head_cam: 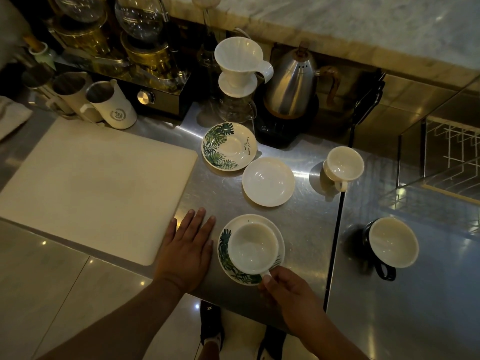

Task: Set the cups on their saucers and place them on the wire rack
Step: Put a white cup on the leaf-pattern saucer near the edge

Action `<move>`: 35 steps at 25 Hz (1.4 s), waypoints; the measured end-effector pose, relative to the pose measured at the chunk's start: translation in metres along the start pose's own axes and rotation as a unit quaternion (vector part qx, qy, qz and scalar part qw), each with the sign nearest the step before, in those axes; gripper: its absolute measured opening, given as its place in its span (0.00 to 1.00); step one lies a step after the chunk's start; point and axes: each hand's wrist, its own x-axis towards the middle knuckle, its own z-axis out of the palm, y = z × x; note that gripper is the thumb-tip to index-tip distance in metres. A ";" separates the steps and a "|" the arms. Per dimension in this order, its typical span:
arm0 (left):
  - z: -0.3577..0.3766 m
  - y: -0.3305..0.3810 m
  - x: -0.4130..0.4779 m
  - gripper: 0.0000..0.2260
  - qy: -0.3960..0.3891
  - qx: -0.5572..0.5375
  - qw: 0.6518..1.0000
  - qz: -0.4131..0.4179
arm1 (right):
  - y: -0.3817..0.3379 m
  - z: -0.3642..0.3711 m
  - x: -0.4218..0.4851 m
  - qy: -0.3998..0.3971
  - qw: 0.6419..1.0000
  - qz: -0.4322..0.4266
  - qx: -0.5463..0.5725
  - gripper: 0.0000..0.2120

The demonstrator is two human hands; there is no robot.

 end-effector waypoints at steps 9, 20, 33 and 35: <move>0.001 0.000 -0.001 0.25 0.003 -0.001 1.000 -0.002 | -0.002 0.001 -0.002 0.001 1.000 -0.005 -0.030 0.10; 0.005 -0.001 -0.001 0.26 0.007 0.003 1.000 -0.002 | 0.006 -0.012 -0.004 0.052 0.996 -0.048 -0.045 0.07; 0.003 0.001 -0.002 0.26 0.022 -0.010 1.000 0.004 | 0.040 -0.103 -0.005 0.319 0.918 0.027 0.235 0.05; 0.002 0.002 -0.002 0.26 0.021 -0.007 1.000 0.003 | 0.039 -0.109 -0.005 0.350 0.899 0.022 0.260 0.07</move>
